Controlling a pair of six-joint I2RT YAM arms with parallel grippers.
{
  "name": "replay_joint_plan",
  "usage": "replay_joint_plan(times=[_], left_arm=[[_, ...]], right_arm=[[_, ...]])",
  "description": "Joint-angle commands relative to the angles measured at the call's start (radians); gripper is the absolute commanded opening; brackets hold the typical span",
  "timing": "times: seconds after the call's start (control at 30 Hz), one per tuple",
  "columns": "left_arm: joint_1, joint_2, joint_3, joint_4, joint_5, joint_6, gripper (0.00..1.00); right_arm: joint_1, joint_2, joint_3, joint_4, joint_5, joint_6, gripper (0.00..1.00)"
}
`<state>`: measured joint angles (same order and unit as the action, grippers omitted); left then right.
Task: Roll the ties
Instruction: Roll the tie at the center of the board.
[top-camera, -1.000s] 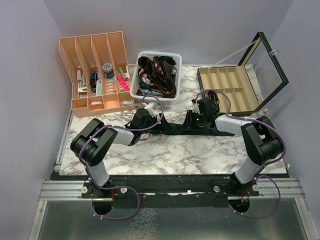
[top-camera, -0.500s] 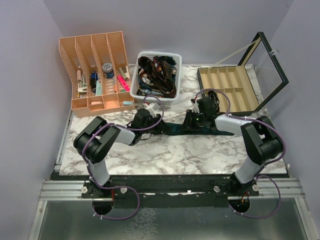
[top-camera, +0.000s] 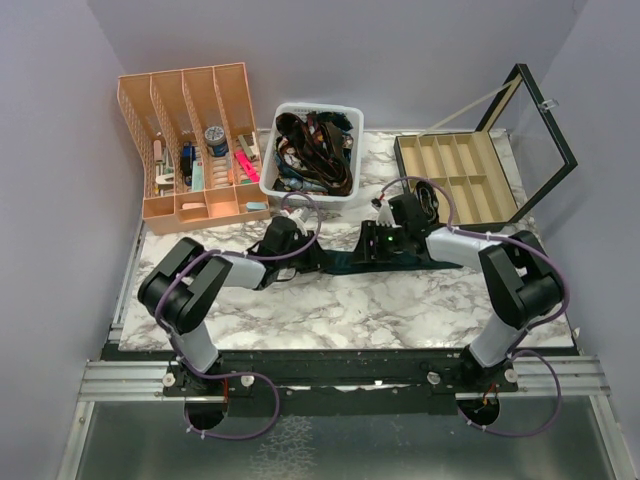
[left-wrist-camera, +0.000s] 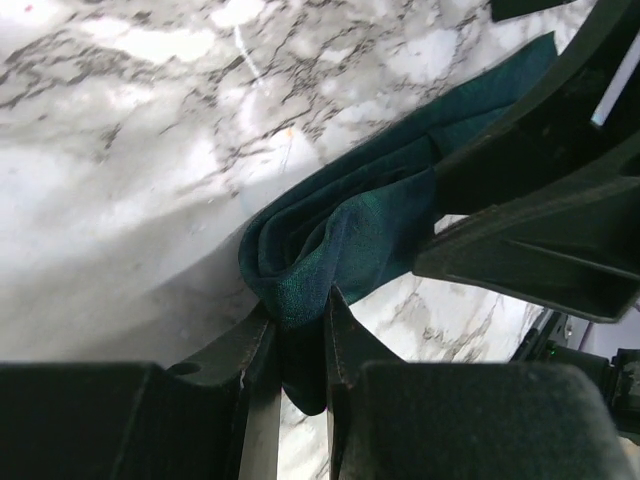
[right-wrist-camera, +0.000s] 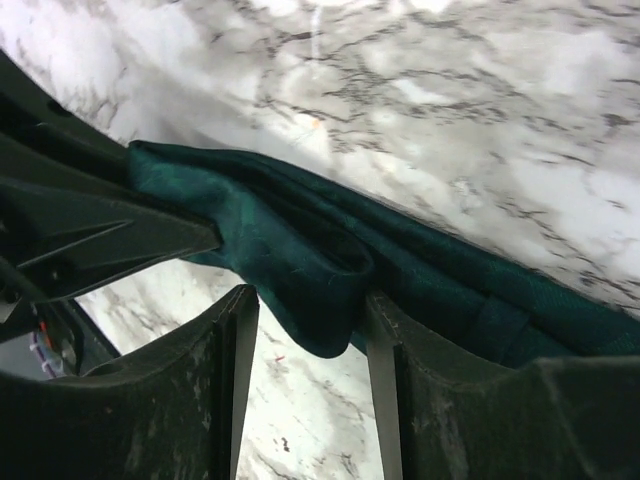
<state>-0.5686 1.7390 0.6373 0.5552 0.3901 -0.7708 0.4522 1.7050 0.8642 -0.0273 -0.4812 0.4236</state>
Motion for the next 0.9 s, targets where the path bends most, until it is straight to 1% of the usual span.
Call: replay_joint_plan(times=[0.0,0.07,0.13,0.33,0.43,0.53,0.73,0.83,0.87], left_arm=[[0.009,-0.089,0.006,-0.27,-0.094,0.087,0.0],[0.011,-0.124,0.014,-0.367,-0.139,0.117,0.0],[0.019,-0.157,0.009,-0.436,-0.156,0.14,0.0],[0.057,-0.247,-0.019,-0.581,-0.205,0.177,0.0],[0.076,-0.301,-0.021,-0.664,-0.238,0.203,0.0],[0.108,-0.341,-0.02,-0.746,-0.252,0.24,0.0],[0.154,-0.364,-0.013,-0.823,-0.266,0.289,0.0],[0.162,-0.363,-0.01,-0.833,-0.288,0.277,0.0],[0.162,-0.365,-0.013,-0.825,-0.296,0.268,0.04]], right_arm=[[0.031,0.007,0.038,-0.004,-0.081,-0.01,0.53],[0.045,0.008,0.05,-0.014,-0.093,-0.014,0.55],[0.056,0.007,0.059,-0.017,-0.1,-0.014,0.57],[0.114,0.02,0.1,-0.057,-0.099,-0.03,0.61],[0.157,0.0,0.097,-0.056,-0.043,-0.042,0.66],[0.17,-0.034,0.072,-0.015,-0.04,-0.046,0.71],[0.172,-0.06,0.08,0.017,-0.069,-0.058,0.74],[0.174,-0.049,0.099,0.005,-0.072,-0.074,0.74],[0.174,-0.048,0.101,0.006,-0.065,-0.08,0.74]])
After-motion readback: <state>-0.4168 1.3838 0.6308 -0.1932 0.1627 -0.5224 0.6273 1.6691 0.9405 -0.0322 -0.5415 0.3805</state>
